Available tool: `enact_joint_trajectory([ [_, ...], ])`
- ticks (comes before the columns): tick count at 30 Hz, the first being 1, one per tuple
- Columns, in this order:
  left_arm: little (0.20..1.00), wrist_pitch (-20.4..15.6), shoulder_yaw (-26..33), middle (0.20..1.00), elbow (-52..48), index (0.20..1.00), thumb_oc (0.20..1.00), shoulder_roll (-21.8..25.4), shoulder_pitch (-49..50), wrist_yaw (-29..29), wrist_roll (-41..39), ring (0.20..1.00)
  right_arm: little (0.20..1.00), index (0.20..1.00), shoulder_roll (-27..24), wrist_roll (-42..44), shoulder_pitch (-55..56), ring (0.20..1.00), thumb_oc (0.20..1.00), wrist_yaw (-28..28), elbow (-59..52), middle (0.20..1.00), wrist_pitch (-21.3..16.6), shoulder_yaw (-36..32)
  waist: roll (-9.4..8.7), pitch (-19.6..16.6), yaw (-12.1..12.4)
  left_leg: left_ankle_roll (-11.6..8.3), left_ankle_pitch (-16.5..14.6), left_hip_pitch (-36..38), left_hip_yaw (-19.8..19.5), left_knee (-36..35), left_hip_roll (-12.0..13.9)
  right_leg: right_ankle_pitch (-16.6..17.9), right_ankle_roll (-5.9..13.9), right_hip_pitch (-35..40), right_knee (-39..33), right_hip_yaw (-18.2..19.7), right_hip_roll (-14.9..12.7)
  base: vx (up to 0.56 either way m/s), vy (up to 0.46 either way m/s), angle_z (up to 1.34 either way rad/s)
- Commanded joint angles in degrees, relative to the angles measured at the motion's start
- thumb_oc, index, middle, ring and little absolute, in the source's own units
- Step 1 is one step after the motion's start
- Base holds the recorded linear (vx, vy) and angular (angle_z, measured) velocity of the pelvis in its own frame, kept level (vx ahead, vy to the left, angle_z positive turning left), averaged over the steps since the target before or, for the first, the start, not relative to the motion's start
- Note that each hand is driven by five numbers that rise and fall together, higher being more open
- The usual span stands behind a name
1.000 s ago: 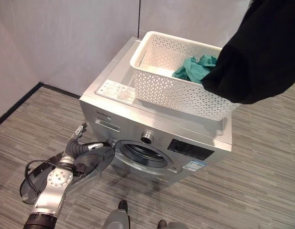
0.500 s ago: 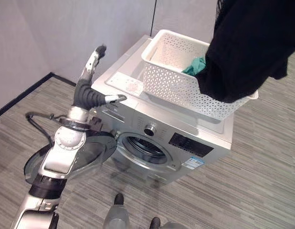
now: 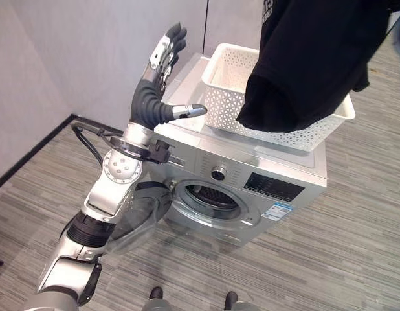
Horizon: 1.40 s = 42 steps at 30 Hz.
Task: Grab the laundry basket,head to the washer,open it,put in the laundry and shut it.
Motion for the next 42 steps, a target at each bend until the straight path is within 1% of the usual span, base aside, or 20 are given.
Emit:
enact_joint_trajectory([
  [1,1.000,-2.8,-1.2,1.000,2.7,1.000,1.000,-0.9,0.5,0.5,-4.0,1.000,0.200,0.200,-1.4,2.8,-5.5,0.200,0.200,-0.7,1.7,0.200,0.7,0.8,1.44,-5.7,0.1,1.99,-4.9,-1.3,-1.0,1.0,2.8,-9.4,-3.48,-1.3,4.7,-0.9,3.8,-0.01,0.080,-0.06],
  [5,1.000,-3.0,-3.1,1.000,4.1,1.000,1.000,-2.7,-0.7,0.2,-7.6,1.000,0.200,0.200,0.3,2.8,-4.9,0.200,0.200,-0.9,1.8,0.200,0.5,0.9,1.57,-6.0,-0.1,2.48,-5.2,-1.0,-0.6,0.9,2.0,-8.7,-2.92,-1.2,4.4,-0.6,3.2,-0.01,0.047,-0.07],
  [7,1.000,-3.2,-5.1,1.000,5.4,1.000,1.000,-4.3,-2.2,0.4,-10.4,1.000,0.200,0.200,1.9,3.2,-4.7,0.200,0.200,-1.0,2.3,0.200,0.4,1.1,1.61,-6.1,-0.4,2.86,-5.4,-0.6,0.0,0.7,1.6,-8.0,-2.40,-1.1,4.0,-0.3,2.7,-0.03,0.052,-0.08],
  [9,1.000,-3.1,-6.4,1.000,5.9,1.000,1.000,-5.2,-3.1,0.4,-11.1,1.000,0.200,0.200,3.1,3.2,-4.7,0.200,0.200,-0.8,2.4,0.200,0.5,1.4,1.67,-6.3,-0.6,3.00,-5.5,-0.4,0.4,0.6,1.4,-7.7,-2.21,-1.2,3.8,0.0,2.5,-0.01,0.030,-0.11],
  [16,1.000,-2.4,-9.4,1.000,9.4,1.000,1.000,-8.6,-6.6,0.8,-8.9,1.000,0.200,0.200,5.2,4.7,-4.2,0.200,0.200,0.0,2.0,0.200,-0.4,2.1,1.76,-6.7,-1.3,3.12,-5.2,0.5,1.4,-0.4,1.3,-7.4,-1.76,-0.8,3.1,0.5,2.1,-0.01,0.005,-0.12],
  [22,1.000,-2.2,-10.2,1.000,11.9,1.000,1.000,-11.6,-8.9,2.7,-6.9,1.000,0.200,0.200,6.4,5.5,-3.0,0.200,0.200,0.4,0.4,0.200,-0.8,1.8,1.76,-6.9,-1.8,2.97,-4.6,0.9,1.9,-1.3,1.3,-7.4,-1.67,-0.3,2.5,0.6,2.2,0.00,0.000,0.00],
  [23,1.000,-2.3,-10.6,1.000,12.9,1.000,1.000,-12.9,-9.6,3.5,-7.2,1.000,0.200,0.200,7.1,6.1,-2.9,0.200,0.200,0.2,0.0,0.200,-1.0,1.9,1.78,-7.1,-2.0,2.94,-4.4,1.0,2.1,-1.5,1.4,-7.1,-1.61,-0.4,2.2,0.6,2.1,-0.04,-0.013,0.00],
  [24,1.000,-2.3,-10.7,1.000,13.0,1.000,1.000,-13.2,-9.8,3.6,-7.3,1.000,0.200,0.200,7.6,6.5,-2.8,0.200,0.200,0.1,-0.3,0.200,-1.2,1.8,1.75,-7.0,-2.2,2.99,-3.9,0.7,2.1,-1.4,1.3,-6.6,-1.64,-0.6,2.2,0.6,2.1,-0.05,-0.019,-0.01],
  [26,1.000,-2.0,-10.9,1.000,13.3,1.000,1.000,-13.6,-10.2,4.0,-6.8,1.000,0.200,0.200,8.2,7.1,-2.8,0.200,0.200,0.0,-0.2,0.200,-1.4,1.8,1.84,-7.2,-2.3,2.91,-4.3,1.1,2.3,-1.7,1.5,-7.0,-1.52,-0.3,1.9,0.8,2.3,0.00,0.000,0.00],
  [27,1.000,-2.0,-10.9,1.000,13.3,1.000,1.000,-13.6,-10.3,4.0,-6.8,1.000,0.200,0.200,8.2,7.1,-2.9,0.200,0.200,0.0,-0.2,0.200,-1.4,1.9,1.78,-7.1,-2.2,2.96,-3.8,0.9,2.3,-1.6,1.4,-6.5,-1.57,-0.6,1.9,0.8,2.2,0.00,0.000,0.00],
  [28,1.000,-1.6,-11.2,1.000,14.3,1.000,1.000,-13.7,-11.1,4.5,-5.3,1.000,0.200,0.200,8.6,7.7,-3.0,0.200,0.200,0.0,-0.3,0.200,-1.6,1.9,1.88,-7.3,-2.4,2.90,-4.2,1.2,2.4,-1.9,1.6,-6.9,-1.47,-0.3,1.5,1.0,2.3,0.00,0.000,0.00],
  [32,1.000,-1.1,-12.1,1.000,16.1,1.000,1.000,-14.4,-12.2,4.4,-4.0,1.000,0.200,0.200,9.2,8.5,-2.6,0.200,0.200,0.2,-1.3,0.200,-1.9,1.8,1.95,-7.1,-2.7,2.89,-3.6,1.2,2.8,-1.9,1.7,-6.5,-1.52,-0.4,1.3,1.3,2.3,-0.01,-0.013,-0.07],
  [33,1.000,-0.9,-12.8,1.000,16.6,1.000,1.000,-14.6,-12.2,4.0,-4.2,1.000,0.200,0.200,9.5,9.0,-2.3,0.200,0.200,0.4,-1.9,0.200,-2.2,1.7,2.10,-7.3,-2.8,2.82,-4.0,1.6,2.9,-2.1,1.9,-6.8,-1.42,-0.1,1.1,1.3,2.5,0.01,-0.012,-0.09],
  [34,1.000,-0.8,-12.9,1.000,16.6,1.000,1.000,-14.7,-12.0,3.7,-4.5,1.000,0.200,0.200,9.5,9.0,-2.1,0.200,0.200,0.4,-2.1,0.200,-2.2,1.6,2.10,-7.2,-2.8,2.85,-3.6,1.4,3.0,-2.0,1.8,-6.4,-1.45,-0.2,1.1,1.2,2.4,0.01,-0.012,-0.07],
  [37,1.000,-0.5,-13.7,1.000,17.1,1.000,1.000,-15.3,-11.4,3.3,-5.7,1.000,0.200,0.200,9.8,9.2,-1.9,0.200,0.200,0.4,-2.3,0.200,-2.3,1.5,2.17,-7.3,-2.9,2.79,-4.1,1.7,3.1,-2.0,1.9,-6.6,-1.36,0.1,0.9,1.3,2.5,0.01,-0.006,-0.04],
  [38,1.000,0.0,-15.0,1.000,17.5,1.000,1.000,-16.4,-10.4,2.4,-7.2,1.000,0.200,0.200,10.3,9.5,-1.8,0.200,0.200,0.5,-2.6,0.200,-2.3,1.6,2.20,-7.1,-3.2,2.90,-3.6,1.3,3.3,-1.8,1.8,-6.1,-1.40,-0.2,0.9,1.3,2.3,-0.04,-0.002,-0.06],
  [39,1.000,0.0,-15.0,1.000,17.6,1.000,1.000,-16.4,-10.3,2.3,-7.2,1.000,0.200,0.200,10.3,9.5,-1.7,0.200,0.200,0.5,-2.7,0.200,-2.3,1.6,2.19,-7.2,-3.1,2.90,-3.6,1.3,3.3,-1.8,1.8,-6.1,-1.39,-0.2,0.9,1.3,2.3,-0.01,-0.008,-0.04],
  [40,1.000,0.4,-16.1,1.000,18.2,1.000,1.000,-17.4,-9.2,1.9,-8.8,1.000,0.200,0.200,11.0,9.9,-1.8,0.200,0.200,0.4,-3.0,0.200,-2.5,1.6,2.29,-7.2,-3.3,2.88,-4.2,1.7,3.4,-1.9,1.9,-6.5,-1.34,0.0,0.8,1.6,2.5,0.00,0.000,0.00],
  [42,1.000,0.8,-17.3,1.000,19.4,1.000,1.000,-18.7,-8.2,1.7,-10.2,1.000,0.200,0.200,11.9,10.2,-2.0,0.200,0.200,0.3,-3.0,0.200,-2.6,1.7,2.22,-7.0,-3.6,2.96,-3.7,1.4,3.6,-1.8,1.9,-6.0,-1.39,-0.3,0.9,1.7,2.4,-0.02,0.001,-0.01],
])
